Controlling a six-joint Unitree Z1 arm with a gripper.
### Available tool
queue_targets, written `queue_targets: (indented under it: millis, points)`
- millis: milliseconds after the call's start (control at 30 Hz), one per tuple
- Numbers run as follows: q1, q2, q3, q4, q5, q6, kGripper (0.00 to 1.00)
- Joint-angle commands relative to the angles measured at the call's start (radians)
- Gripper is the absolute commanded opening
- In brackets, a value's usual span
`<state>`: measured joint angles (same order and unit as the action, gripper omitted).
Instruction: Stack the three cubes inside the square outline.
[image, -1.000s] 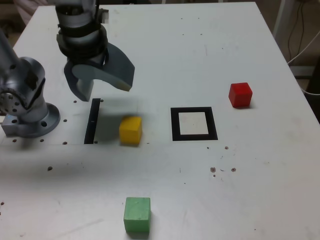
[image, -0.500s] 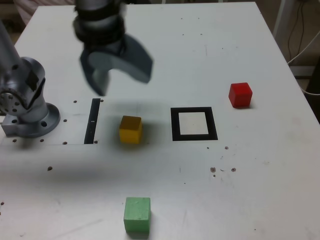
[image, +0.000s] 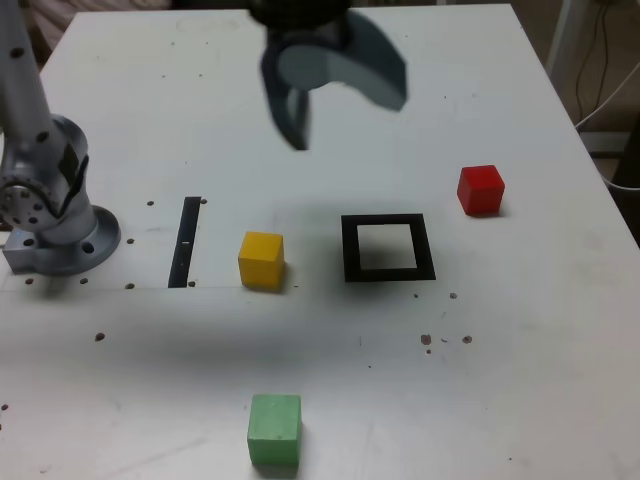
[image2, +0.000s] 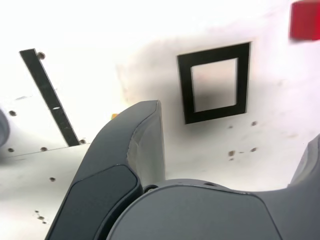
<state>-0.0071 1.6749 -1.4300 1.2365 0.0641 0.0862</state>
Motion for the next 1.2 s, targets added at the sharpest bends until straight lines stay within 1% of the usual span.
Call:
queue_targets:
  millis: [0, 200, 333, 400, 500, 633, 800, 1000, 1167]
  points:
    - [0.029, 0.054, -0.048, 0.013, -0.006, 0.017, 0.99]
    - [0.104, 0.195, -0.188, 0.020, -0.019, 0.070, 0.99]
    - [0.133, 0.277, -0.274, 0.037, -0.020, 0.093, 0.99]
    - [0.137, 0.318, -0.325, 0.065, -0.020, 0.098, 0.99]
    - [0.138, 0.377, -0.402, 0.128, -0.020, 0.099, 0.98]
    - [0.133, 0.425, -0.459, 0.178, -0.021, 0.079, 0.97]
    - [0.118, 0.465, -0.493, 0.183, -0.025, 0.041, 0.96]
    - [0.107, 0.541, -0.539, 0.171, -0.048, 0.033, 0.95]
    - [0.107, 0.582, -0.564, 0.160, -0.046, 0.033, 0.94]
